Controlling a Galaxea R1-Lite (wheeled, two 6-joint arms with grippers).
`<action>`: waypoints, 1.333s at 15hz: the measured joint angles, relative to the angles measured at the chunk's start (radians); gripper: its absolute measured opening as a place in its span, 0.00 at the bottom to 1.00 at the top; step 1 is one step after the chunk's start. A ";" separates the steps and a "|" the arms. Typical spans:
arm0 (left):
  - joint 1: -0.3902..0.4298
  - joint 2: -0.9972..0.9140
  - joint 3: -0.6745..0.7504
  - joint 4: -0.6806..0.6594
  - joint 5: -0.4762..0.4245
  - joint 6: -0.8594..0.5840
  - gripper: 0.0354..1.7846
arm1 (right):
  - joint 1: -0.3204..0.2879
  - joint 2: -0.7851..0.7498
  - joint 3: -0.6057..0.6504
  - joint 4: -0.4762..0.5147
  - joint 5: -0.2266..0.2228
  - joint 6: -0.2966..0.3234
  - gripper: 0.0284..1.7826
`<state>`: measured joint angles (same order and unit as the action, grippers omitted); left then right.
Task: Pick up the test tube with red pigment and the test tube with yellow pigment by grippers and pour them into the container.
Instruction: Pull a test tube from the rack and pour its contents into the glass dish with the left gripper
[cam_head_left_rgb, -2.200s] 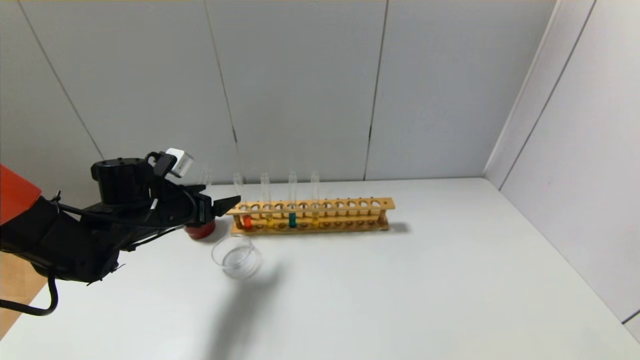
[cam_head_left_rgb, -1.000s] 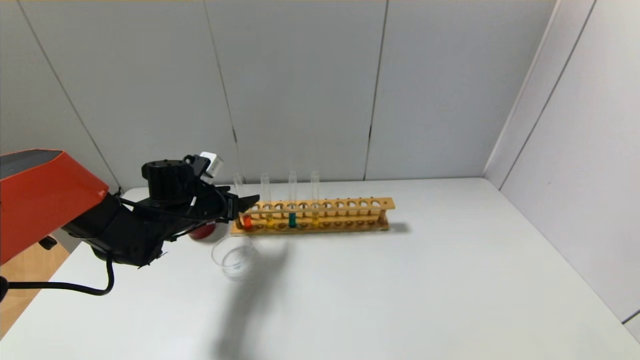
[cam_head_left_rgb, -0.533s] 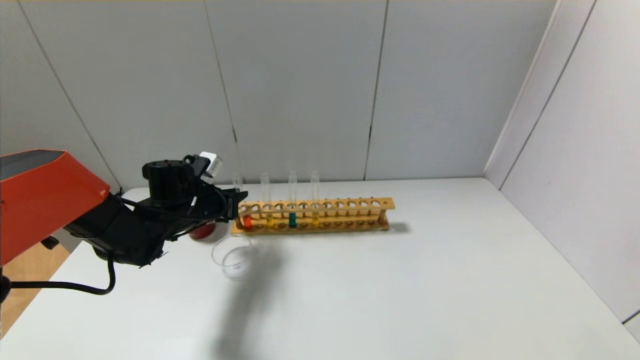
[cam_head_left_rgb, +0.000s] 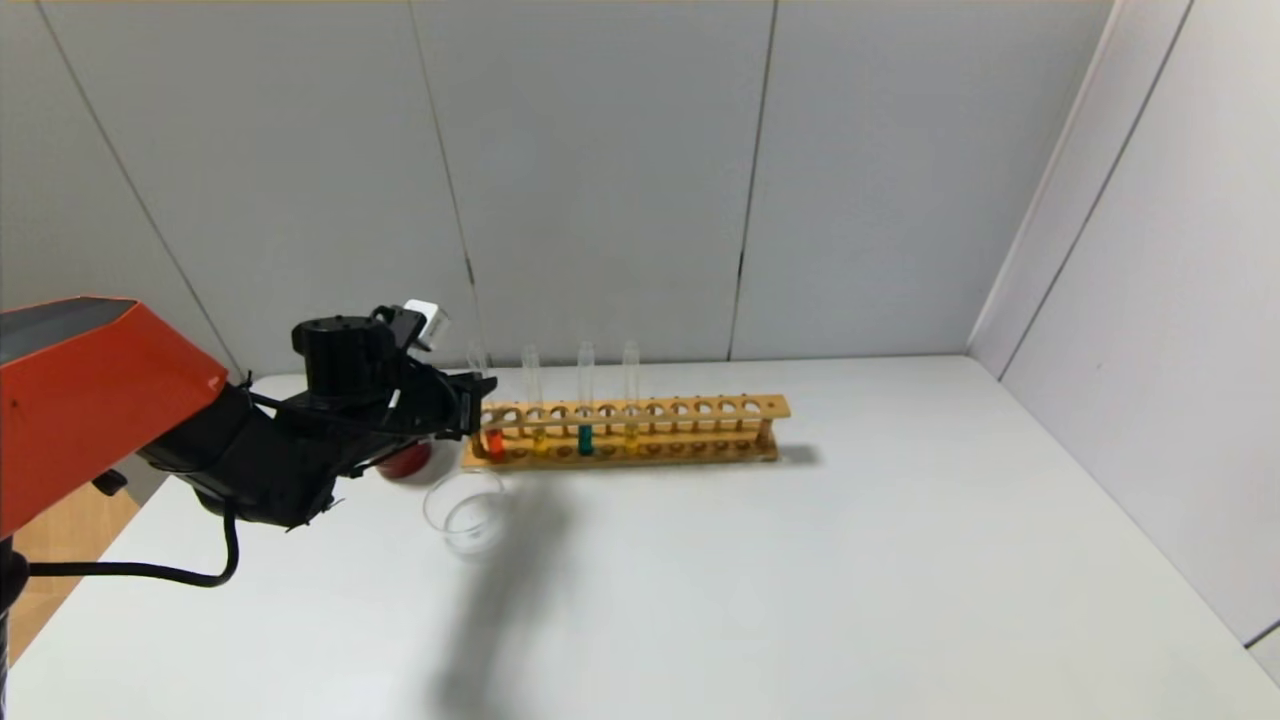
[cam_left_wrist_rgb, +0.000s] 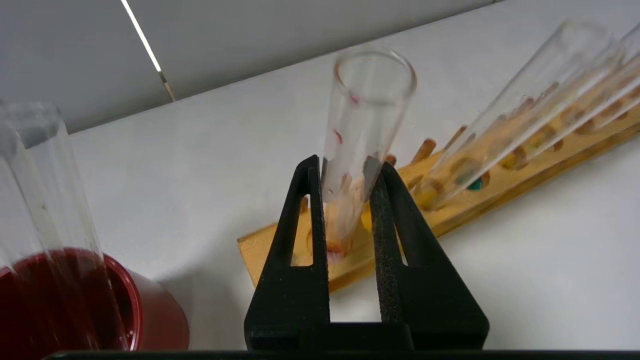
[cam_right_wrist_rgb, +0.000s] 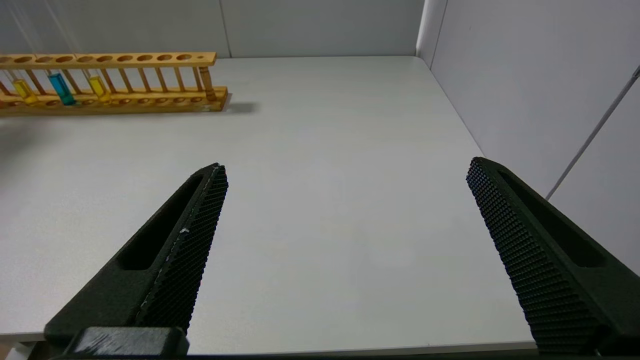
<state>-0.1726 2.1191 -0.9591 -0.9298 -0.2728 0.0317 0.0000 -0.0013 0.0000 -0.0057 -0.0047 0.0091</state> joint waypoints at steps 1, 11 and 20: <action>-0.001 -0.017 -0.018 0.020 0.009 0.001 0.16 | 0.000 0.000 0.000 0.000 0.000 0.000 0.98; -0.002 -0.341 -0.251 0.441 0.035 0.019 0.16 | 0.000 0.000 0.000 0.000 0.000 0.000 0.98; 0.156 -0.627 0.124 0.530 0.069 0.369 0.16 | 0.000 0.000 0.000 0.000 0.000 0.000 0.98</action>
<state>-0.0162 1.4921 -0.8347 -0.3998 -0.2038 0.4002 0.0000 -0.0013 0.0000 -0.0057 -0.0047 0.0091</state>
